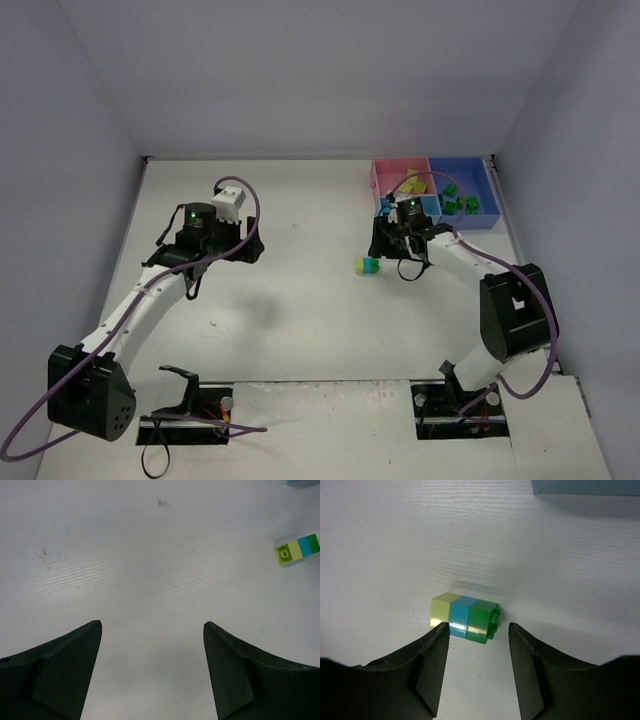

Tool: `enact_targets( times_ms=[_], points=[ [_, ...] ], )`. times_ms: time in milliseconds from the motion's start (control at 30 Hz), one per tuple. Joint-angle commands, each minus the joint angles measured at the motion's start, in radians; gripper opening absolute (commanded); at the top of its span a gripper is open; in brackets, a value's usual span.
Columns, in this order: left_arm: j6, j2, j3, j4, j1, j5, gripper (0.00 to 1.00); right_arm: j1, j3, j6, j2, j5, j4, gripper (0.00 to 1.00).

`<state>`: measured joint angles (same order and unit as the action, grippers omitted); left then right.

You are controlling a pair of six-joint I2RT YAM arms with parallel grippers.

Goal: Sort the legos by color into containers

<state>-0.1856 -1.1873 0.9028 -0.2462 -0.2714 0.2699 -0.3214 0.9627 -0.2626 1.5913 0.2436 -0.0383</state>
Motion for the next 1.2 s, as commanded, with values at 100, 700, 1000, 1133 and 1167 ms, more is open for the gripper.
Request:
enact_targets(
  times_ms=[100,700,1000,1133,1167],
  points=[
    [0.021,0.011,0.03,0.061,-0.02,0.015,0.76,-0.004,-0.008,-0.158,-0.025,-0.122,0.112,0.47],
    [0.046,0.017,0.018,0.076,-0.071,0.048,0.76,-0.08,-0.142,-0.288,0.013,-0.032,0.245,0.34],
    [0.031,0.009,0.002,0.11,-0.126,0.066,0.76,-0.227,-0.202,-0.47,-0.053,-0.087,0.268,0.21],
    [0.018,-0.011,0.005,0.119,-0.19,0.043,0.76,-0.283,-0.183,-0.506,-0.099,-0.101,0.256,0.21],
    [0.017,-0.018,0.005,0.13,-0.205,0.038,0.76,-0.288,-0.17,-0.506,-0.108,-0.102,0.246,0.21]
  ],
)
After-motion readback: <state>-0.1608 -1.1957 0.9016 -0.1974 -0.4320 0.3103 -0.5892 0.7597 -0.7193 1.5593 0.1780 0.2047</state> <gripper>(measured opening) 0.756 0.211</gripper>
